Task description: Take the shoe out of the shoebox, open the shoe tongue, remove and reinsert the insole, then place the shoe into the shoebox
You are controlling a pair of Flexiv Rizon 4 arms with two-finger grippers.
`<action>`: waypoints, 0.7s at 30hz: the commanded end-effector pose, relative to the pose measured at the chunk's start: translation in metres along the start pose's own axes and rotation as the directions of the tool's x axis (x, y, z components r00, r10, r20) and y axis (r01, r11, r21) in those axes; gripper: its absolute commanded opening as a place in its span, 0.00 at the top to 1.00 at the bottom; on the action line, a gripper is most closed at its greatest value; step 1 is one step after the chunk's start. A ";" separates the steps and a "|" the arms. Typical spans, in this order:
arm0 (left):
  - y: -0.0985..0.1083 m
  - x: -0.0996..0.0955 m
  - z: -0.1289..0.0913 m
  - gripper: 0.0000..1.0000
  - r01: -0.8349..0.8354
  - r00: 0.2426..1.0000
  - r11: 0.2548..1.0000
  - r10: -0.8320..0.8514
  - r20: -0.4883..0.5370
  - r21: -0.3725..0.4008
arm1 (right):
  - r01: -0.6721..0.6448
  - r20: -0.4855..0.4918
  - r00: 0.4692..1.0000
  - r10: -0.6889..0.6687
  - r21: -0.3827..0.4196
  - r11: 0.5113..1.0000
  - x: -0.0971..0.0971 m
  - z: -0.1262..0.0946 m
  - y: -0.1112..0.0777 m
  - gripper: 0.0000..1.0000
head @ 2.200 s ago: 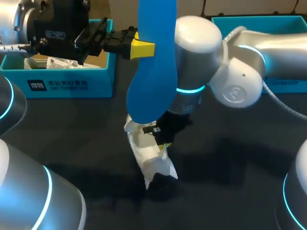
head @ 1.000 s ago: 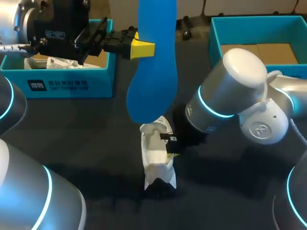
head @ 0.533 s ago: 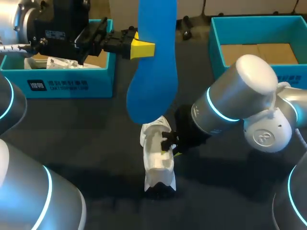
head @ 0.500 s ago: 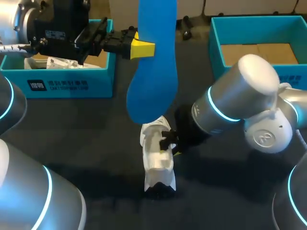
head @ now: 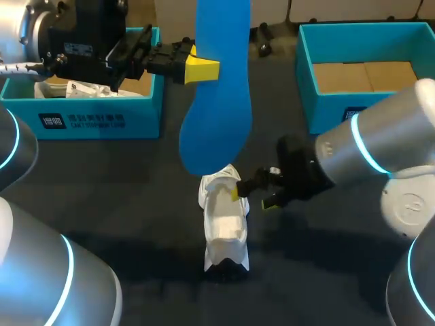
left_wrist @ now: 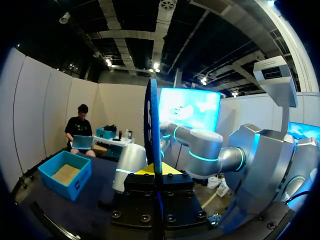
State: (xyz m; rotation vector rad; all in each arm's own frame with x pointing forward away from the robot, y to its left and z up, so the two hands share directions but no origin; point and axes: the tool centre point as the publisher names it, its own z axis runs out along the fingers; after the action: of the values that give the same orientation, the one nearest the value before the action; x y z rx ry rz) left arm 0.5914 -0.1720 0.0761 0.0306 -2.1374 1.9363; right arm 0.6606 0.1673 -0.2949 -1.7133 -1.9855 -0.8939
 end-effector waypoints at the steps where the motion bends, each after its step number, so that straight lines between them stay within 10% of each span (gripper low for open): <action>1: -0.002 -0.002 0.000 1.00 0.000 1.000 1.000 0.000 -0.003 -0.005 | 0.002 -0.097 0.995 -0.002 -0.005 1.000 -0.007 -0.023 -0.007 0.00; 21: -0.002 -0.002 0.000 1.00 0.000 1.000 1.000 0.000 -0.003 -0.005 | 0.023 -0.339 0.940 -0.030 -0.025 0.999 0.033 -0.079 0.036 0.00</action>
State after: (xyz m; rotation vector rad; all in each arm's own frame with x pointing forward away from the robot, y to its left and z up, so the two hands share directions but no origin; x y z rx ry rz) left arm 0.5915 -0.1719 0.0761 0.0307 -2.1374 1.9363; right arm 0.6798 0.1523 -0.2138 -1.4712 -1.7859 -1.1381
